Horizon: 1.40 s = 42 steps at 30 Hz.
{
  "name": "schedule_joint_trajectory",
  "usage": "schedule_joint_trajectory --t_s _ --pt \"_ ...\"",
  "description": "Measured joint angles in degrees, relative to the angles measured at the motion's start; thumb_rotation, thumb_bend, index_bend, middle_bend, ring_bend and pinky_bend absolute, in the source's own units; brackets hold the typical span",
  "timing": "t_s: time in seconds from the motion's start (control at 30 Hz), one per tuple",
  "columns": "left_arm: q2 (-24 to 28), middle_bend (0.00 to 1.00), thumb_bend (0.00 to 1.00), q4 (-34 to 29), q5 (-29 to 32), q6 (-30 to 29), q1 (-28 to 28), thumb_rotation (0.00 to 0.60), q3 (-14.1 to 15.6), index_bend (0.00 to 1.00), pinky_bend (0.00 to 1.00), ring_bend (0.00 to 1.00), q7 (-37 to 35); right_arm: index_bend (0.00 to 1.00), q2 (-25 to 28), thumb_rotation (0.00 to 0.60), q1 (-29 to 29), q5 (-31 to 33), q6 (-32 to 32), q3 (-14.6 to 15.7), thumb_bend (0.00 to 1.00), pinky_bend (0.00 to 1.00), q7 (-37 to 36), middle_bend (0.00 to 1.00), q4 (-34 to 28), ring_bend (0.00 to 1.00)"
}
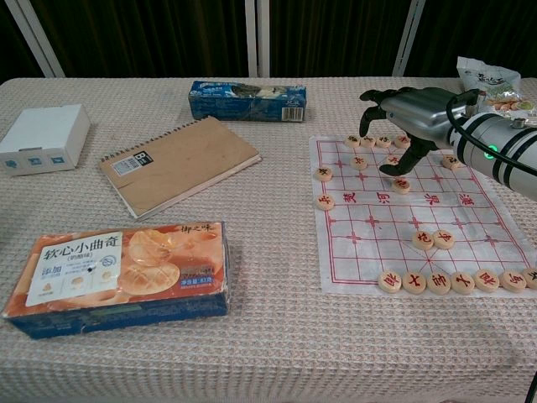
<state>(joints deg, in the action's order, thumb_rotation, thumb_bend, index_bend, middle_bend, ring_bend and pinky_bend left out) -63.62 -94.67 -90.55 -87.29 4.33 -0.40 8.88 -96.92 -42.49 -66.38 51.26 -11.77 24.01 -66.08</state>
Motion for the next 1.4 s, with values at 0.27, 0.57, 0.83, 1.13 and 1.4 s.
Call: schedule_joint_trajectory --t_s 0.27,0.57,0.83,1.13,1.4 --pt "0.3 0.05 0.19 -0.4 0.5 -0.1 -0.2 0.6 -0.2 0.05 0.22 0.05 0.0 0.34 -0.7 0.6 -0.6 -0.3 -0.2 0.4 0.25 0.0 -0.8 0.01 0.9 0.0" --pt "0.7 0.05 0.19 -0.6 1.6 0.8 0.0 0.6 -0.4 0.05 0.22 0.05 -0.4 0.39 -3.7 0.6 -1.5 -0.8 -0.7 0.6 0.29 0.0 -2.9 0.02 5.0 0.0" --pt "1.2 0.05 0.19 -1.4 2.4 1.3 0.0 0.6 -0.4 0.05 0.22 0.05 -1.1 0.41 -6.4 0.6 -2.5 -0.4 -2.1 0.0 0.33 0.0 -5.2 0.02 8.5 0.0" --pt "1.5 0.05 0.19 -1.3 2.5 1.1 -0.1 0.6 -0.5 0.05 0.22 0.05 -1.7 0.47 -8.0 0.6 -2.8 -1.0 -1.1 -0.1 0.33 0.0 -5.6 0.03 10.7 0.0" --pt "1.6 0.05 0.19 -1.5 2.8 1.5 0.0 0.6 -0.5 0.05 0.22 0.05 -1.7 0.49 -8.3 0.6 -2.9 -1.0 -0.9 -0.4 0.35 0.0 -5.3 0.03 11.1 0.0"
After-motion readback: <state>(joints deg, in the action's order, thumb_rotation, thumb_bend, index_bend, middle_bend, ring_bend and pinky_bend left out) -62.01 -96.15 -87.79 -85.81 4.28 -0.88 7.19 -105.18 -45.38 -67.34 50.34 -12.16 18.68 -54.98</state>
